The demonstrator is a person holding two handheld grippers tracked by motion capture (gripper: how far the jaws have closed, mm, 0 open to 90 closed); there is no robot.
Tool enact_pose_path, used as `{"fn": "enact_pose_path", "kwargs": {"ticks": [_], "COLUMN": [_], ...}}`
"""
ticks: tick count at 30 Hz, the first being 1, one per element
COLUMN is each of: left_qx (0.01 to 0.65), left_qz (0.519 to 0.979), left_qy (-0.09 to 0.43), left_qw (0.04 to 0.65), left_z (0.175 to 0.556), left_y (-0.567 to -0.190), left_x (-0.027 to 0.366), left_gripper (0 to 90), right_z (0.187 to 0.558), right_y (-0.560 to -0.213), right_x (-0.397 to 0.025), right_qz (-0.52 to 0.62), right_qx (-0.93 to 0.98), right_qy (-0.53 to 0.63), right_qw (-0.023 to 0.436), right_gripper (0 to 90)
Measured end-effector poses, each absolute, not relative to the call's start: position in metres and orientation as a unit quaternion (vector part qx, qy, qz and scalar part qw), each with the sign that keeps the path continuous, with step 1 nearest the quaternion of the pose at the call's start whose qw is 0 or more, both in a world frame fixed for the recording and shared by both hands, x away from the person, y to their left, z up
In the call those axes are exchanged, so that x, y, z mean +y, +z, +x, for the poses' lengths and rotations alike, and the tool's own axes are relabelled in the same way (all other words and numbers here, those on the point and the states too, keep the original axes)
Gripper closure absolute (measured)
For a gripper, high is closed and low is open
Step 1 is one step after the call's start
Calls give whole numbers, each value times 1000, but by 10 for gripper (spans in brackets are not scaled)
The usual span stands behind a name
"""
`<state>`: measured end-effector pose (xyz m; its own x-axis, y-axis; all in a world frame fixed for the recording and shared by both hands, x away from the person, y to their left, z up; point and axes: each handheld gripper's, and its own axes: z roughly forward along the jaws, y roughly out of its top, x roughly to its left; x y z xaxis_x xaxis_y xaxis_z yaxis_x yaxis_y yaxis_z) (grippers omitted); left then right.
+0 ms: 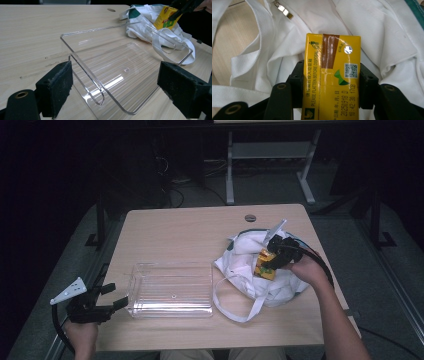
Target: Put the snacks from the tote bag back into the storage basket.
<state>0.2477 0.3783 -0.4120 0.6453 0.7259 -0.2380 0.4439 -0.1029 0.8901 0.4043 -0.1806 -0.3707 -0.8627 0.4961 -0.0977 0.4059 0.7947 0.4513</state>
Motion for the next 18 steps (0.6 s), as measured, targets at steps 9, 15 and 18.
{"fn": "enact_pose_path", "kwargs": {"ticks": [9, 15, 18], "left_qx": [400, 400, 402], "left_qz": [730, 730, 728], "left_qy": [133, 133, 132], "left_qw": [537, 539, 539], "left_z": [247, 248, 248], "left_y": [-412, -412, -412], "left_x": [379, 379, 380], "left_gripper": [128, 127, 127], "right_z": [403, 403, 404], "right_y": [-358, -350, -347], "right_x": [-182, -181, -181], "right_qz": [242, 240, 237], "right_qx": [940, 940, 940], "right_qy": [215, 219, 220], "right_qw": [108, 108, 107], "right_gripper": [512, 513, 513]}}
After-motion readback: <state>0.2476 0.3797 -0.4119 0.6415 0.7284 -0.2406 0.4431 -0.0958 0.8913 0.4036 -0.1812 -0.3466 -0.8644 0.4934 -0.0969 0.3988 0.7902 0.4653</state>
